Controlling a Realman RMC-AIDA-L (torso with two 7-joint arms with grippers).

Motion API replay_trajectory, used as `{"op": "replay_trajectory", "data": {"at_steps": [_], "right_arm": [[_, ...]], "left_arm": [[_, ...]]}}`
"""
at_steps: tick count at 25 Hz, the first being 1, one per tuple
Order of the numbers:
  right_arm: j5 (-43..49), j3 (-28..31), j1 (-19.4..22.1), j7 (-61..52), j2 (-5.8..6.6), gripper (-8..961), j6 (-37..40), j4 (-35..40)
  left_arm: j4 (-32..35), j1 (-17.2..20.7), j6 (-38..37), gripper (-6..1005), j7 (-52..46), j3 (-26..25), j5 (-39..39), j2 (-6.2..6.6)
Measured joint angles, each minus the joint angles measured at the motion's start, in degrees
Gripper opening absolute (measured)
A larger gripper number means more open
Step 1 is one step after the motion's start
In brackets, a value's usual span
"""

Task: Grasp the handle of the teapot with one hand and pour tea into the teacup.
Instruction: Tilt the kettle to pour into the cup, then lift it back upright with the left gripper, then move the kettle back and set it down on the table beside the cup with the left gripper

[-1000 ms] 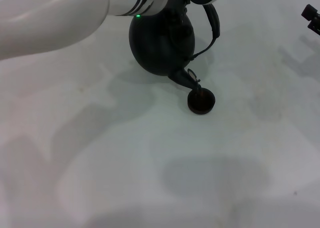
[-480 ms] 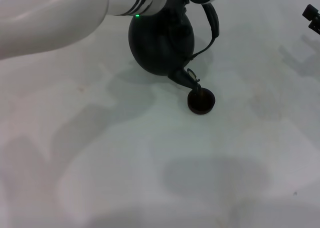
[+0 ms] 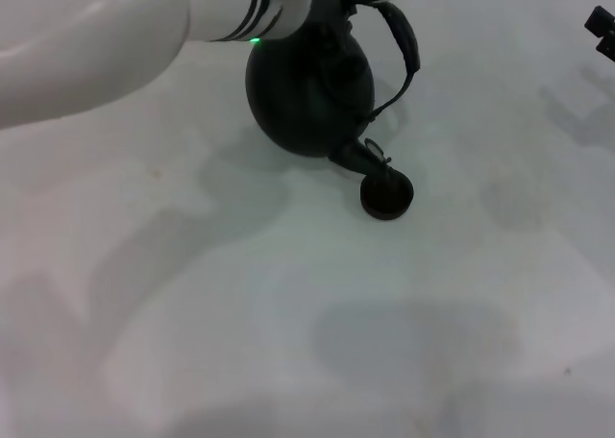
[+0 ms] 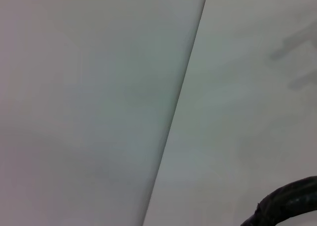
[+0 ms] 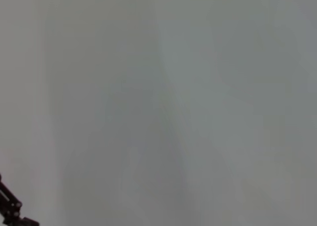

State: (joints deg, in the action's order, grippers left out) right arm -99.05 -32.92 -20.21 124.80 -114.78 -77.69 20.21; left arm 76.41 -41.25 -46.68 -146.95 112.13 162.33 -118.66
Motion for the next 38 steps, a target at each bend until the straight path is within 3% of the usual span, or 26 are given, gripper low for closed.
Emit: {"op": "replay_trajectory", "data": {"at_steps": [10, 14, 26, 30, 31, 38], "right_arm": [[0.0, -0.2, -0.2, -0.2, 0.00, 835, 0.0, 0.4], [0.0, -0.3, -0.8, -0.4, 0.00, 835, -0.1, 0.4], [0.5, -0.7, -2.2, -0.6, 0.00, 835, 0.1, 0.4], [0.6, -1.2, -2.3, -1.0, 0.09, 835, 0.1, 0.4], [0.6, -1.2, -2.3, -1.1, 0.13, 835, 0.1, 0.4], [0.6, -1.3, -2.3, -1.3, 0.23, 835, 0.1, 0.5]], "left_arm": [[5.9, 5.5, -3.9, 110, -0.1, -4.5, 0.0, -0.17], [9.7, 9.4, -4.2, 110, 0.4, -7.6, 0.0, 0.03], [14.5, 19.8, 1.0, 110, -1.2, -14.4, -2.0, -0.37], [14.1, 22.5, 4.8, 110, 0.3, -17.0, -8.0, -0.31], [13.5, 24.6, 6.8, 110, 5.5, -20.0, -16.6, -0.24], [7.9, 27.7, 7.4, 110, 26.2, -27.7, -45.5, -0.31]]}}
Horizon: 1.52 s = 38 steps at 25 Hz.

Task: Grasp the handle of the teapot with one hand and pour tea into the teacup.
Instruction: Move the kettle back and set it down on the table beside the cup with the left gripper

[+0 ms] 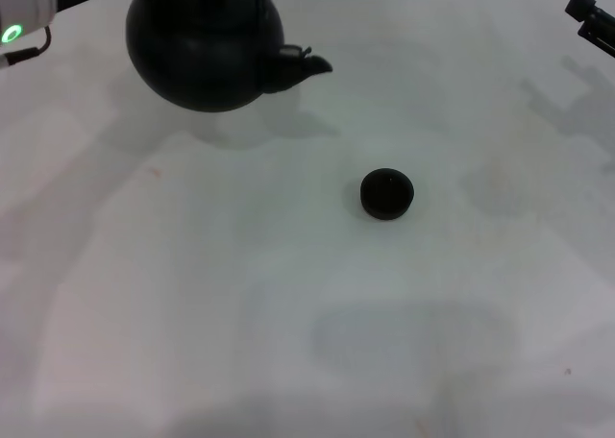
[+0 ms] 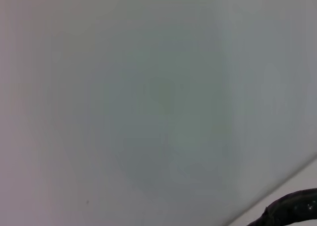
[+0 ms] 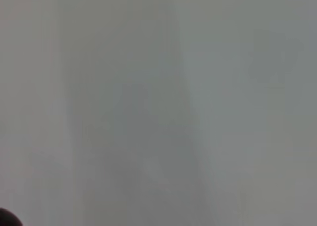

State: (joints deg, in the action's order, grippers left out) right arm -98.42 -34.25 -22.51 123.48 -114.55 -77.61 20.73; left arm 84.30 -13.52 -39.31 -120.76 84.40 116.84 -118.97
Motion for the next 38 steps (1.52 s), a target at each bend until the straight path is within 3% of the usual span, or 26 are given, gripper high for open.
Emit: {"op": "replay_trajectory", "data": {"at_steps": [2, 7, 10, 20, 21, 24, 31, 38], "right_arm": [[0.0, -0.1, 0.1, 0.0, 0.02, 835, 0.0, 0.0], [0.1, -0.4, 0.4, 0.0, 0.18, 835, 0.4, 0.0], [0.1, -0.6, 0.6, 0.0, 0.40, 835, 0.5, 0.0], [0.7, -0.6, 0.6, -0.1, 0.56, 835, 0.5, 0.0], [0.7, -0.6, 0.5, -0.1, 0.60, 835, 0.9, 0.0], [0.7, -0.6, 0.4, -0.1, 0.61, 835, 1.2, 0.0], [0.9, -0.6, 0.1, -0.1, 0.65, 835, 2.8, 0.0], [1.0, -0.7, 0.4, -0.1, 0.59, 835, 2.8, 0.0]], "left_arm": [[-2.5, 0.3, -0.3, 109, 3.8, -0.8, -5.7, 0.08], [-6.4, 0.7, -0.8, 109, 6.8, 0.2, -8.2, -0.04], [-10.2, 1.0, -2.6, 109, 11.0, -0.1, -14.2, 0.05], [-19.0, 6.3, -6.2, 109, 33.8, -2.4, -34.2, 0.00], [-21.6, 7.5, -9.1, 109, 40.5, -3.7, -39.7, -0.04], [-24.2, 8.2, -12.8, 109, 45.5, -5.6, -44.0, -0.01], [-32.2, 9.0, -24.3, 109, 52.6, -14.8, -48.7, -0.05], [-36.0, 10.0, -26.2, 110, 53.4, -18.5, -49.5, 0.04]]}}
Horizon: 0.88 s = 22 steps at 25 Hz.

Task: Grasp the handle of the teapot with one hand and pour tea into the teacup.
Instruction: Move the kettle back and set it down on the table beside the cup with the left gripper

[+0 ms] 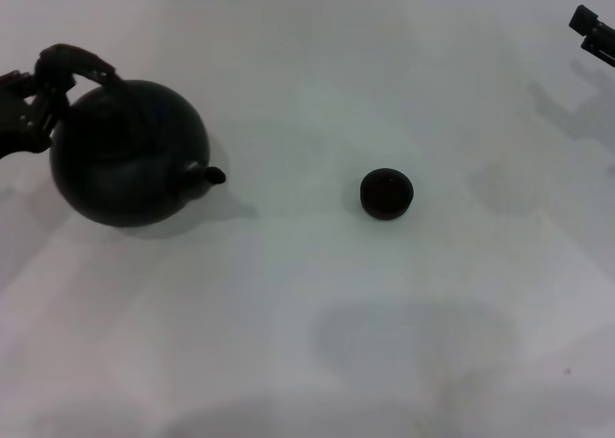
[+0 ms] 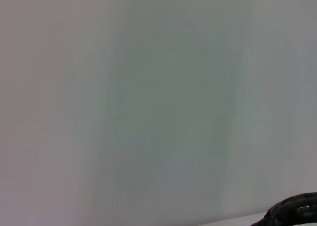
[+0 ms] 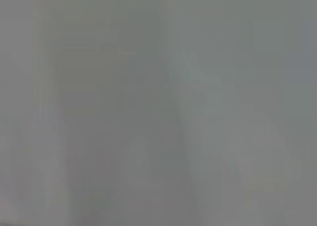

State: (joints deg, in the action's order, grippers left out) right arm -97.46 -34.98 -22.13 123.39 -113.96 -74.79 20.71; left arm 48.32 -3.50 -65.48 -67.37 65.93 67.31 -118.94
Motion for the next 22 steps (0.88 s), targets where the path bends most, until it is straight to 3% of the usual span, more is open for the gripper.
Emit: {"op": "replay_trajectory", "data": {"at_steps": [6, 14, 22], "right_arm": [[0.0, 0.0, -0.2, 0.0, -0.21, 835, 0.0, 0.0], [0.0, 0.0, -0.4, 0.1, -0.47, 835, 0.0, 0.0], [-0.2, 0.0, -0.4, 0.1, -0.56, 835, 0.0, 0.0]], "left_arm": [[-1.6, -0.1, 0.0, 110, -0.3, -1.4, 0.1, 0.24], [-6.4, -3.0, 0.7, 110, 0.1, -2.7, 0.5, 0.37], [-6.9, -3.3, 3.8, 109, 0.1, -2.8, 0.9, 0.46]]}}
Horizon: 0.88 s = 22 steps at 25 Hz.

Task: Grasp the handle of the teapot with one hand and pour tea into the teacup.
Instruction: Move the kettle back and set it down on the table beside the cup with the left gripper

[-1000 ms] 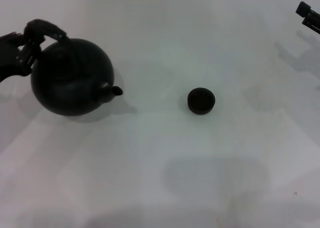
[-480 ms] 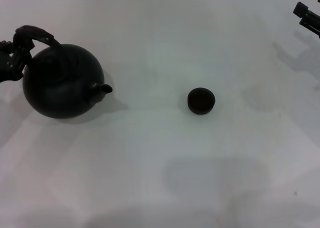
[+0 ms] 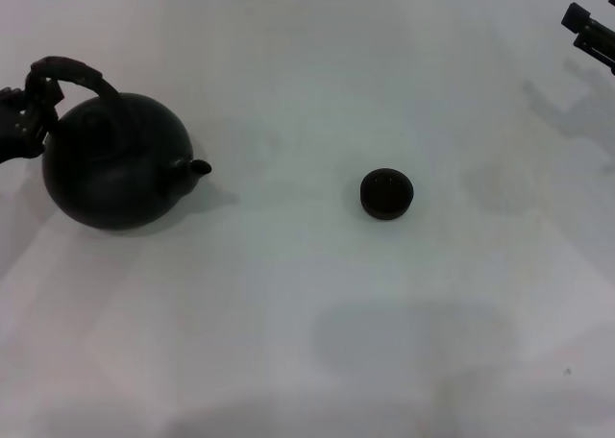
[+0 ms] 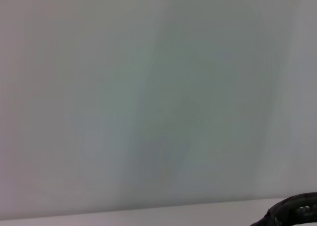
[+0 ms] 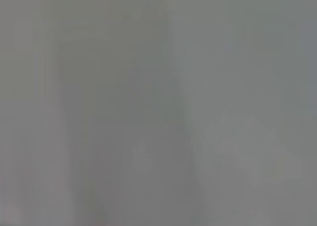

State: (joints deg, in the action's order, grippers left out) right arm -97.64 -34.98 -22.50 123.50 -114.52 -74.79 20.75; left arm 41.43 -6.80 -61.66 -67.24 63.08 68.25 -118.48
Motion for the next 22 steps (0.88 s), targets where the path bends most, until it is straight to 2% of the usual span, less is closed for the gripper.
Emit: {"op": "replay_trajectory", "data": {"at_steps": [8, 14, 22], "right_arm": [[-0.2, 0.0, 0.0, 0.0, 0.00, 835, 0.0, 0.0], [-0.3, 0.0, 0.0, 0.0, 0.00, 835, 0.0, 0.0], [-0.4, 0.4, -0.2, 0.0, 0.00, 835, 0.3, 0.0]], "left_arm": [[0.3, -0.6, 1.8, 109, -1.6, -0.1, 1.6, 0.01], [0.6, -2.9, 5.1, 109, -4.0, -0.1, 7.2, -0.06], [1.5, -3.4, 5.7, 156, -5.4, -0.1, 8.4, -0.05]]}}
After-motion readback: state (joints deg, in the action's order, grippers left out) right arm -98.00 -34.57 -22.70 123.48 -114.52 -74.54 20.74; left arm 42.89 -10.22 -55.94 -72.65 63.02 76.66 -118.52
